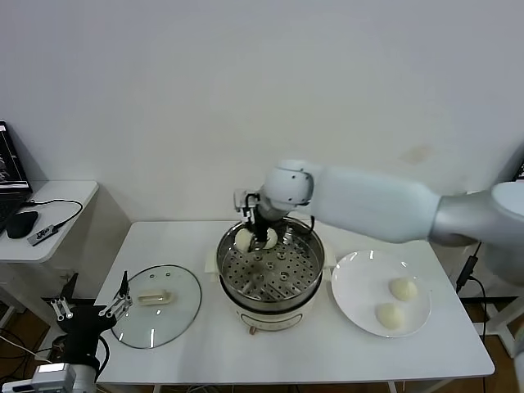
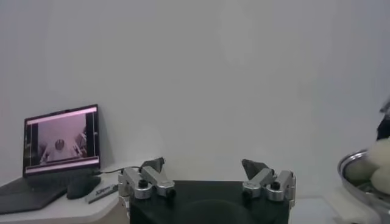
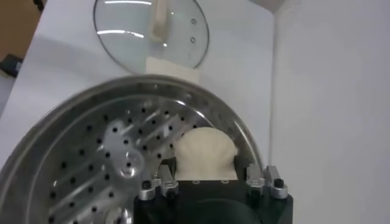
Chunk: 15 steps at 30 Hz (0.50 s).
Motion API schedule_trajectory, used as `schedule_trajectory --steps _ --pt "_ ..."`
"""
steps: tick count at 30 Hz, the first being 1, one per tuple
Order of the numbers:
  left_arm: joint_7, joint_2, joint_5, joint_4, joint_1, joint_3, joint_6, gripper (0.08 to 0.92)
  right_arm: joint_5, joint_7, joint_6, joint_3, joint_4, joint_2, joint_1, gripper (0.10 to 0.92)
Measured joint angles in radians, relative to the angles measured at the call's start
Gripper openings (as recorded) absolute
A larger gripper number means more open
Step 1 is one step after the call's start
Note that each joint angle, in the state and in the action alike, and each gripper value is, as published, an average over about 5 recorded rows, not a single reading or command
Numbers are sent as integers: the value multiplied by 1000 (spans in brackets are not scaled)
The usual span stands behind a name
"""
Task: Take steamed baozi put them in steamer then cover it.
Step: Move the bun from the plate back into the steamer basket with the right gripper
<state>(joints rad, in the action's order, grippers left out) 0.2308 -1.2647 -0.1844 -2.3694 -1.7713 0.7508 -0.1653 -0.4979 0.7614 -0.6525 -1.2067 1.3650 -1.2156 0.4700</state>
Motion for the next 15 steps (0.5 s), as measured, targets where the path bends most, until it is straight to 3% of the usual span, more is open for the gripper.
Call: schedule_trajectory --steps 10,15 --pt "0 -2 0 3 5 -4 0 823 15 -9 -28 -11 -38 -55 -48 598" --pt "0 -3 0 0 -1 -4 0 823 24 2 -36 -15 -37 -61 -52 684"
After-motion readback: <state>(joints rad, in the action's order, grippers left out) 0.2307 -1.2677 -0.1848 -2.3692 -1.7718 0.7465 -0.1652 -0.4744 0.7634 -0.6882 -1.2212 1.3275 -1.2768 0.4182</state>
